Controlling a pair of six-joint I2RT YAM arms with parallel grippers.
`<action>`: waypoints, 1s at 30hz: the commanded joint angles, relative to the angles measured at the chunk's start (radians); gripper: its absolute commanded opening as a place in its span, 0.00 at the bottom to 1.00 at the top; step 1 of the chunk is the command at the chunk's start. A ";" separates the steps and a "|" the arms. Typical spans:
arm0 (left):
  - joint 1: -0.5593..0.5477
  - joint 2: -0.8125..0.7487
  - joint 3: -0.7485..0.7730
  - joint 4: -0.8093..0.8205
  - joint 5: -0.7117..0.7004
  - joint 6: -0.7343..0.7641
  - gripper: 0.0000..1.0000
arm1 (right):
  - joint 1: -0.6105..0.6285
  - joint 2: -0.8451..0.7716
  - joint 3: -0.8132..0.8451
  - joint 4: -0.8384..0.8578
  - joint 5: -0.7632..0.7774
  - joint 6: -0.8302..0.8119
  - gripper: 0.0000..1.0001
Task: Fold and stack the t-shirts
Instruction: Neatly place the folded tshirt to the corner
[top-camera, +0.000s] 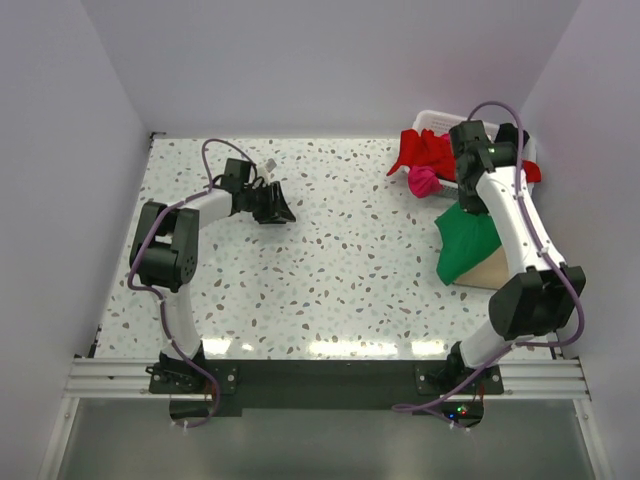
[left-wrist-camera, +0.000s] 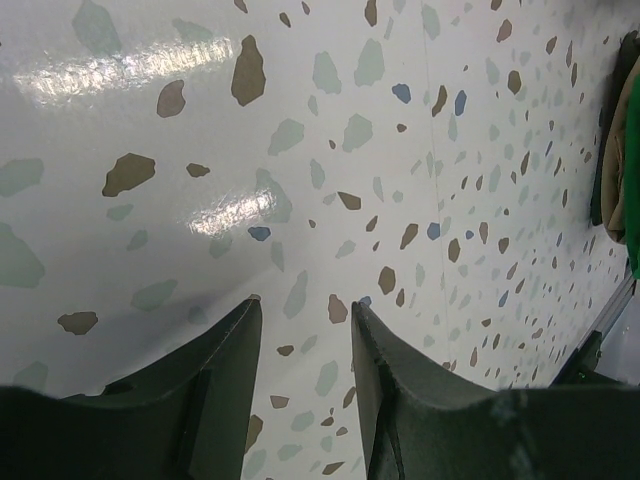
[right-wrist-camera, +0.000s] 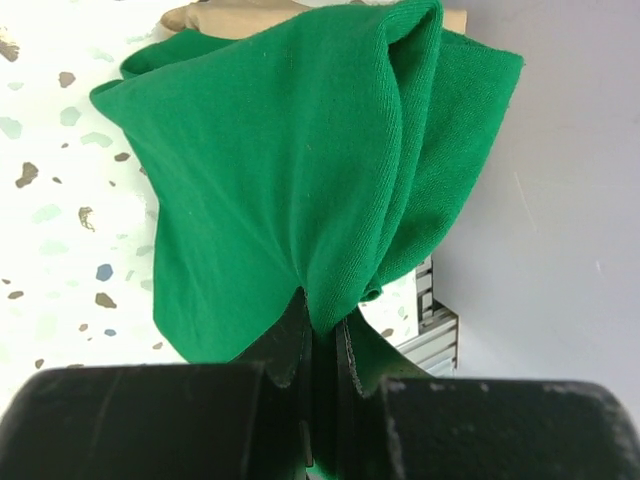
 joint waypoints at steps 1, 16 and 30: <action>0.013 -0.051 -0.008 0.035 0.024 -0.010 0.46 | -0.039 -0.044 0.034 0.042 -0.013 -0.056 0.00; 0.013 -0.051 -0.009 0.029 0.021 -0.001 0.46 | -0.175 -0.003 -0.018 0.141 -0.056 -0.129 0.00; 0.014 -0.046 0.005 0.023 0.020 0.009 0.46 | -0.278 0.068 -0.113 0.250 0.016 -0.111 0.00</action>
